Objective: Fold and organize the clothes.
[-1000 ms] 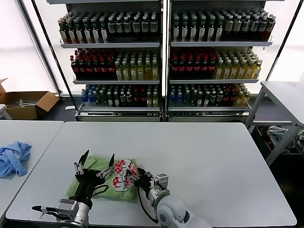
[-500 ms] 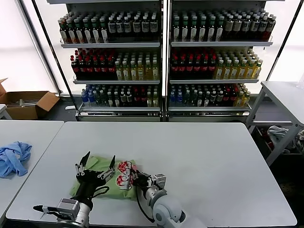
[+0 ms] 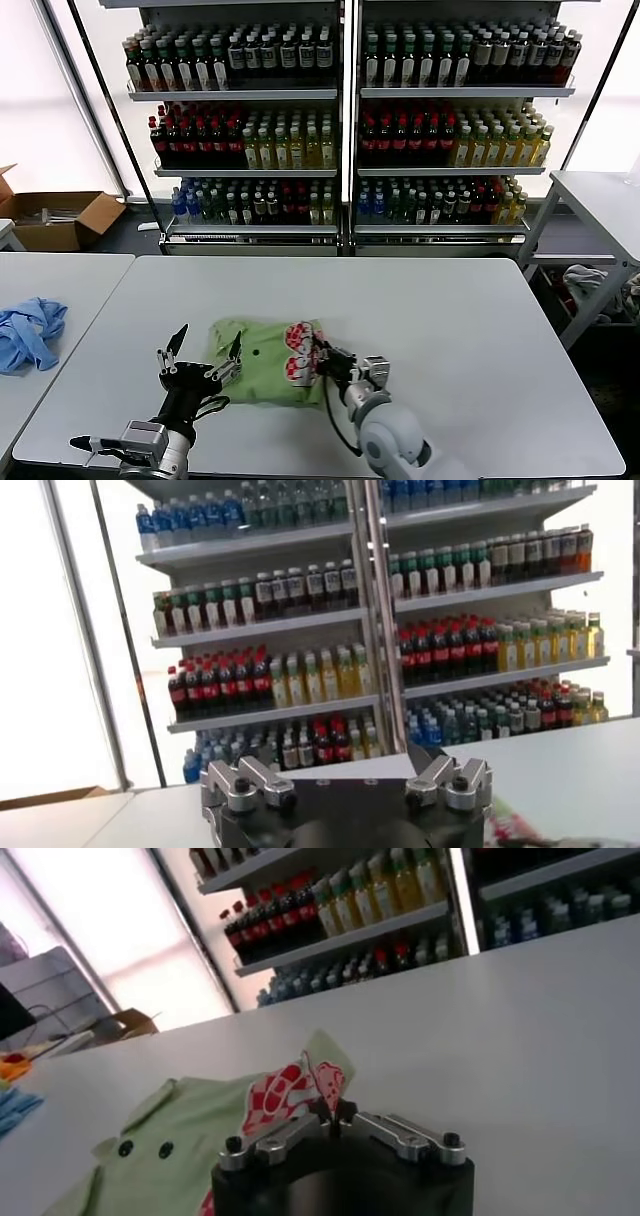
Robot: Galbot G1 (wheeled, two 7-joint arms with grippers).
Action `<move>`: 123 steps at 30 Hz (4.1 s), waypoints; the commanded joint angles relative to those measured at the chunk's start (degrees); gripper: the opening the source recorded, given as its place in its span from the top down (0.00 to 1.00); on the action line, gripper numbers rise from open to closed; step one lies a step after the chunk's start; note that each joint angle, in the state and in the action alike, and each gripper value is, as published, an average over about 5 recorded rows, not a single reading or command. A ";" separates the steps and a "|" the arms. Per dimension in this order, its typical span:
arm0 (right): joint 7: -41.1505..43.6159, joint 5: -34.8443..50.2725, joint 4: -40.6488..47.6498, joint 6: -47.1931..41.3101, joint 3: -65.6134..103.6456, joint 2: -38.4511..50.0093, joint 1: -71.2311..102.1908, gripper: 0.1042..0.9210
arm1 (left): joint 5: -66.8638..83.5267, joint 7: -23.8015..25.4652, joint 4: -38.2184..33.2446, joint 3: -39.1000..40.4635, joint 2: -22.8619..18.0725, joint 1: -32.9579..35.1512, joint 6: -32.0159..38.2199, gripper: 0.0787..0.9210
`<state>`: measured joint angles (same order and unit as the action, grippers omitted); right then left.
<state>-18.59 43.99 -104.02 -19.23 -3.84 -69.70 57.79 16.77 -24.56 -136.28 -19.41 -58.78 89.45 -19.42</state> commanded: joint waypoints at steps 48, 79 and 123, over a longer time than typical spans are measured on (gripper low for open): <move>-3.54 -26.75 -26.80 35.85 40.71 10.14 64.44 0.12 | 3.54 4.02 10.14 3.12 6.53 6.22 23.70 0.12; 0.92 -27.79 -20.72 52.10 35.95 10.62 66.32 0.12 | 2.86 0.91 8.56 -0.80 4.45 16.90 29.41 0.12; 0.49 -27.93 -19.08 51.94 33.55 10.58 66.48 0.12 | 4.53 -1.01 8.20 -2.05 5.43 18.07 28.21 0.12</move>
<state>-17.93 16.04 -123.23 32.83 29.94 -59.14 124.48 21.29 -25.49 -128.17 -21.36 -53.42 107.36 8.85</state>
